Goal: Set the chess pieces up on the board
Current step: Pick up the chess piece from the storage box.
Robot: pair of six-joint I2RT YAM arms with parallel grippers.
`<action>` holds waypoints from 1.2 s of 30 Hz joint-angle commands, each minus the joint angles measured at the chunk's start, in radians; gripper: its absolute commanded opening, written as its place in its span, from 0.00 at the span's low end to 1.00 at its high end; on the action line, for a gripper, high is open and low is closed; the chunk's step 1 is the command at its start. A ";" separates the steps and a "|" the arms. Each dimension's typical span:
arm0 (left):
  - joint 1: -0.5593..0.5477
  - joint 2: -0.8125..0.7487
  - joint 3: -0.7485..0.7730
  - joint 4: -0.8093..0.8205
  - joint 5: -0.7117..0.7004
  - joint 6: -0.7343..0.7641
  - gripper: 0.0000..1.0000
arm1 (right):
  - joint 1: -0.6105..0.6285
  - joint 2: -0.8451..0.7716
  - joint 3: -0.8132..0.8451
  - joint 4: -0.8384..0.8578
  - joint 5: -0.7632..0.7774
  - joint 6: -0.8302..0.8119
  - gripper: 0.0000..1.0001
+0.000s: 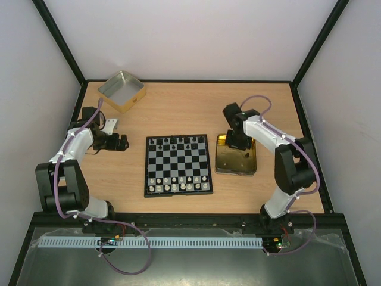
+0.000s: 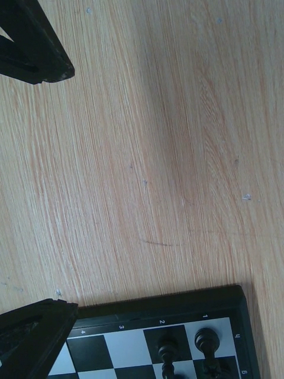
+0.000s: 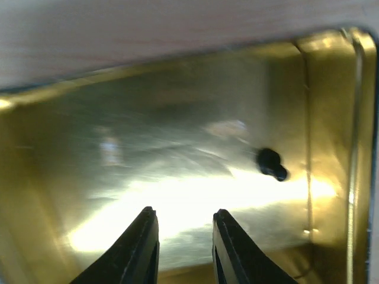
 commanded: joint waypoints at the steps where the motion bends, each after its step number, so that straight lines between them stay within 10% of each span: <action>1: 0.006 -0.018 -0.015 -0.003 0.025 -0.009 0.99 | -0.048 0.004 -0.096 0.030 0.089 0.011 0.25; 36: 0.007 -0.017 -0.023 -0.007 0.047 -0.006 0.99 | -0.174 0.024 -0.244 0.151 0.033 0.011 0.14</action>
